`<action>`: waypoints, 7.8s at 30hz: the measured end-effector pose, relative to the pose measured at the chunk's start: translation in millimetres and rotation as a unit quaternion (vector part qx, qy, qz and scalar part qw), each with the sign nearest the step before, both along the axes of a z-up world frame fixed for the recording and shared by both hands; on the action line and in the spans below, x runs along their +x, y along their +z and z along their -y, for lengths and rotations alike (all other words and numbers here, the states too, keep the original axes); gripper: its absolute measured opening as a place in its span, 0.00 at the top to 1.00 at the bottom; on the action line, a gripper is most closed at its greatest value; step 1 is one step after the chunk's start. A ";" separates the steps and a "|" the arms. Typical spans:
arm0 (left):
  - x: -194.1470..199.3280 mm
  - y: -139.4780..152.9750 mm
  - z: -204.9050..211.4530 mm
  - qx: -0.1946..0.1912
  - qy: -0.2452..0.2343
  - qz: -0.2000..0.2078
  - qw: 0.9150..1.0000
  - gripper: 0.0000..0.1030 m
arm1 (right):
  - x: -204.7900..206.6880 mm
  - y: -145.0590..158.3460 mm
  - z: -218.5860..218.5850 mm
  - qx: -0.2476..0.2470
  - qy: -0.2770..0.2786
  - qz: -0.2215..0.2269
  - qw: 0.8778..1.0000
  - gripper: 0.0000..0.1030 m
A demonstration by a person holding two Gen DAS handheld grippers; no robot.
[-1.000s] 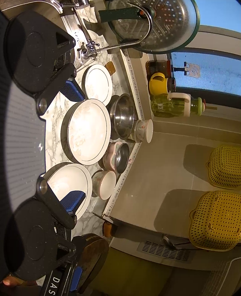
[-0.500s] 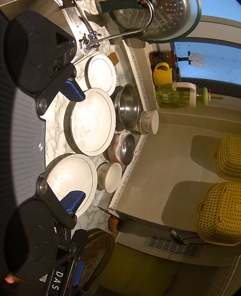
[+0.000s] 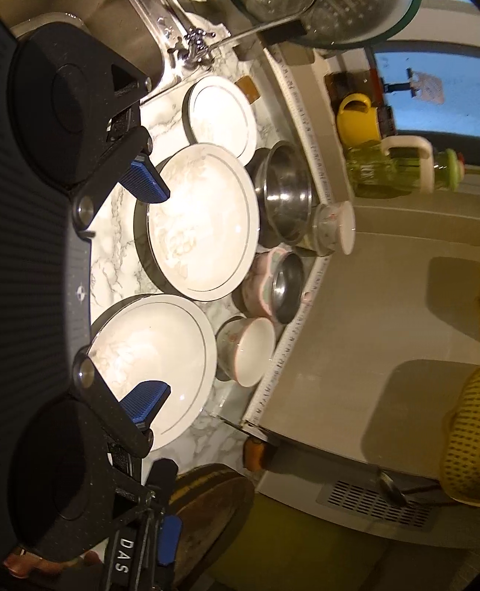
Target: Organize plates and bowls
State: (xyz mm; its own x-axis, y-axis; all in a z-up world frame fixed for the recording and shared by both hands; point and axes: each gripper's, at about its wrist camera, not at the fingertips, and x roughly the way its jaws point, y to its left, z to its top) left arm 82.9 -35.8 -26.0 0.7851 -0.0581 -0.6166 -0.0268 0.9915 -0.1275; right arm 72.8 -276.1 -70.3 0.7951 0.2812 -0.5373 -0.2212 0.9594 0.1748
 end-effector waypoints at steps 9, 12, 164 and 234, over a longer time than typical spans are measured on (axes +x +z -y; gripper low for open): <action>35.6 -22.1 6.1 -0.010 -0.004 -0.046 0.999 0.00 | 49.4 -22.6 25.5 -0.019 0.019 -0.043 0.999 0.11; 46.6 -30.6 9.3 -0.016 -0.011 -0.061 0.998 0.01 | 63.3 -30.1 26.4 -0.036 0.038 -0.062 0.997 0.13; 130.9 -77.5 -157.7 -0.032 0.127 -0.128 0.983 0.85 | 243.9 -62.8 -135.2 0.026 0.205 -0.253 0.945 0.87; 136.4 -95.7 -169.3 -0.144 0.126 -0.162 0.968 0.72 | 251.2 -78.1 -148.2 -0.030 0.257 -0.269 0.928 0.75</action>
